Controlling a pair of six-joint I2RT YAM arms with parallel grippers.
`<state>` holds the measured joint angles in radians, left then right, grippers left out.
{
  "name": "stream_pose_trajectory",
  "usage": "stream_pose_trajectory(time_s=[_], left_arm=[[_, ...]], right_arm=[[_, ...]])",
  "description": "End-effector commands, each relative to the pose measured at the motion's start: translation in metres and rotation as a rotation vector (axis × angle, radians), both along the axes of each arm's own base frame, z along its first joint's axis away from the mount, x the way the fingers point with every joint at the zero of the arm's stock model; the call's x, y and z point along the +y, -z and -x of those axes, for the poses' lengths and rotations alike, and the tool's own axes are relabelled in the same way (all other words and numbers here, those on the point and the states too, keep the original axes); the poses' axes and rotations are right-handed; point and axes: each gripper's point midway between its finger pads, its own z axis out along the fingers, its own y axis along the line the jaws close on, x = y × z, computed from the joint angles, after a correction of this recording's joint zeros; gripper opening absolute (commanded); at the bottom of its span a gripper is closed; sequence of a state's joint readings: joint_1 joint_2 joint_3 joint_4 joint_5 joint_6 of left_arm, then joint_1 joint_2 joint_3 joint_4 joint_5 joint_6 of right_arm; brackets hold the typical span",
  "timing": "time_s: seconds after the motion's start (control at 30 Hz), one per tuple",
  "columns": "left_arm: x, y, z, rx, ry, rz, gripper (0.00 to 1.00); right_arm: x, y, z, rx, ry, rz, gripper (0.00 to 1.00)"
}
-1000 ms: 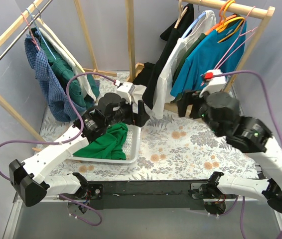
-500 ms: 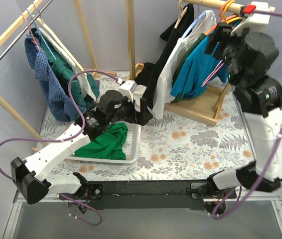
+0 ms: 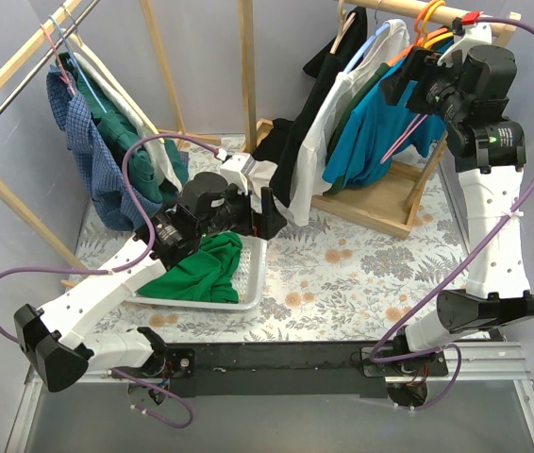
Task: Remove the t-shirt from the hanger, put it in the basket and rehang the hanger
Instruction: Pick up the hanger from the clothesline.
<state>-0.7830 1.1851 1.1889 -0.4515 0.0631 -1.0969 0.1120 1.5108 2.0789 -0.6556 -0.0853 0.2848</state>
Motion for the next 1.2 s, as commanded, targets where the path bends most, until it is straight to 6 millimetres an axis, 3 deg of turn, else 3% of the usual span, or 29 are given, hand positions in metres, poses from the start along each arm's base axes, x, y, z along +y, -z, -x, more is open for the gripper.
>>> stream_pose_trajectory(time_s=[0.0, 0.4, 0.53, 0.93, 1.07, 1.17], left_arm=[[0.006, -0.019, 0.007, -0.033, 0.003, 0.028, 0.98], [0.009, -0.015, 0.009, -0.024, -0.002, 0.028, 0.98], [0.01, -0.013, 0.01, -0.018, -0.004, 0.028, 0.98], [0.007, -0.005, 0.011, -0.001, 0.003, 0.025, 0.98], [0.007, -0.004, 0.012, 0.004, 0.005, 0.028, 0.98], [0.007, -0.003, 0.012, 0.005, 0.005, 0.027, 0.98]], right_arm=[[0.014, -0.036, 0.01, -0.114, -0.091, -0.049, 0.84], [0.009, 0.012, -0.014, 0.007, -0.051, -0.024, 0.81], [0.0, 0.021, -0.011, 0.026, -0.005, 0.0, 0.79], [-0.04, 0.021, 0.016, 0.032, 0.175, 0.104, 0.73], [-0.05, 0.016, 0.022, 0.033, 0.221, 0.13, 0.61], [-0.055, 0.007, 0.029, 0.014, 0.247, 0.138, 0.58]])
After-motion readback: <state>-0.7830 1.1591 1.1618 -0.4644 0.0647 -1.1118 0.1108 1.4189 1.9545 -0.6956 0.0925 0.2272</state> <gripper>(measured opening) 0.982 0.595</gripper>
